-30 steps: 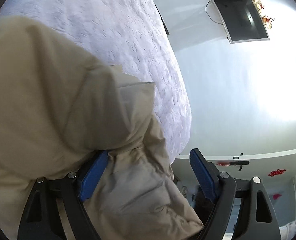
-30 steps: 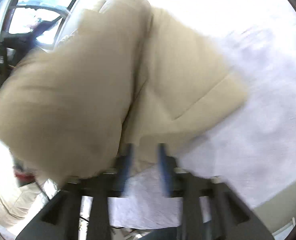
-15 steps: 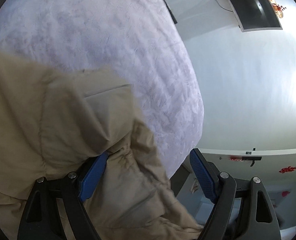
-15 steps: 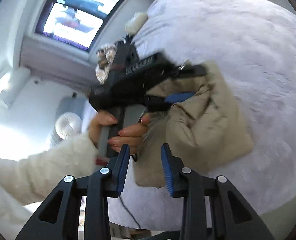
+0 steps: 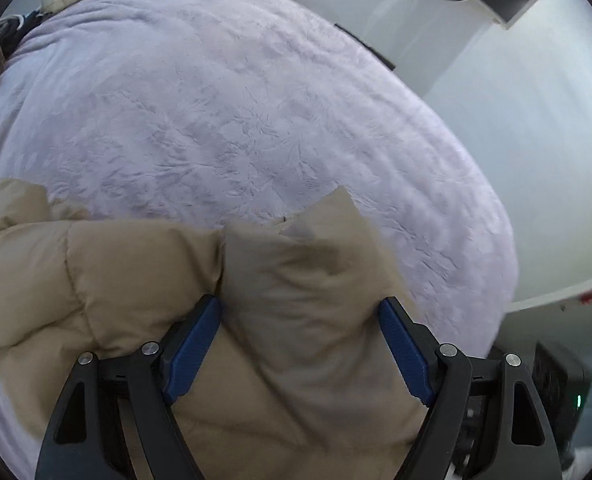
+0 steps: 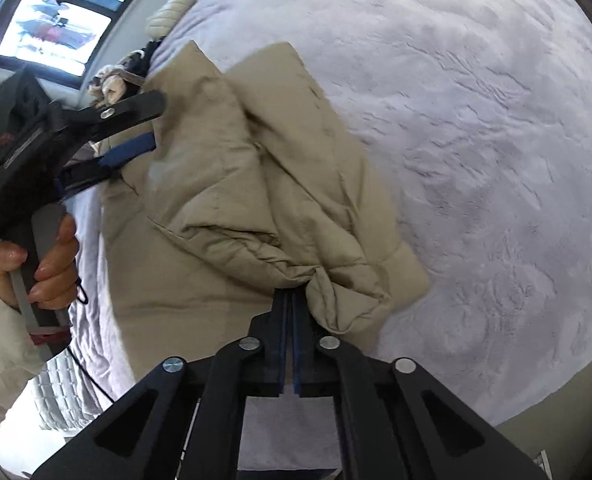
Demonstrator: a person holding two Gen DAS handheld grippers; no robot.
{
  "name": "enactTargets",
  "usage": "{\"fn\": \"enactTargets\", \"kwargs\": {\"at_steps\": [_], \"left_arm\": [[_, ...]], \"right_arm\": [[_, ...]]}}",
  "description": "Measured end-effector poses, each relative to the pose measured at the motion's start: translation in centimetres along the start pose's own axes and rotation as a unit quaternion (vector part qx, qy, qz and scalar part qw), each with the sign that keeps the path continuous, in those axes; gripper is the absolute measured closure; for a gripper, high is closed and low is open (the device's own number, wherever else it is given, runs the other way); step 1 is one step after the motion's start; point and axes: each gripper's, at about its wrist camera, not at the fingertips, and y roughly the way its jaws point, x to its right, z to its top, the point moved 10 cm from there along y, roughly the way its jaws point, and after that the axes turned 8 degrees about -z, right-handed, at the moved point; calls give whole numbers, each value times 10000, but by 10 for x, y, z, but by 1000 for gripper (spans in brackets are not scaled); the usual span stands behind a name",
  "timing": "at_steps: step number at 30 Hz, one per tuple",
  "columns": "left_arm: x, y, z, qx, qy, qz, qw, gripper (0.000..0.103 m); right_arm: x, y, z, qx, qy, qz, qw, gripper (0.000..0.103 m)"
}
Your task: Fold large clothes
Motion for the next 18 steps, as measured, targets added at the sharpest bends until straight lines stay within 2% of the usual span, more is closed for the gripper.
{"fn": "enactTargets", "kwargs": {"at_steps": [4,9,12,15,18], "left_arm": [[-1,29,9,-111,-157,93,9998,20],[-6,33,7,-173,-265,222,9993,20],[-11,31,8,-186,-412,220,9987,20],[-12,31,8,-178,-468,241,9985,20],[-11,29,8,-148,-508,341,9980,20]], "right_arm": [[15,25,3,-164,133,-26,9998,103],[14,17,13,-397,398,142,9983,103],[-1,-12,28,-117,206,277,9993,98],[-32,-42,46,204,-145,699,9972,98],[-58,-37,58,191,-483,774,9956,98]]}}
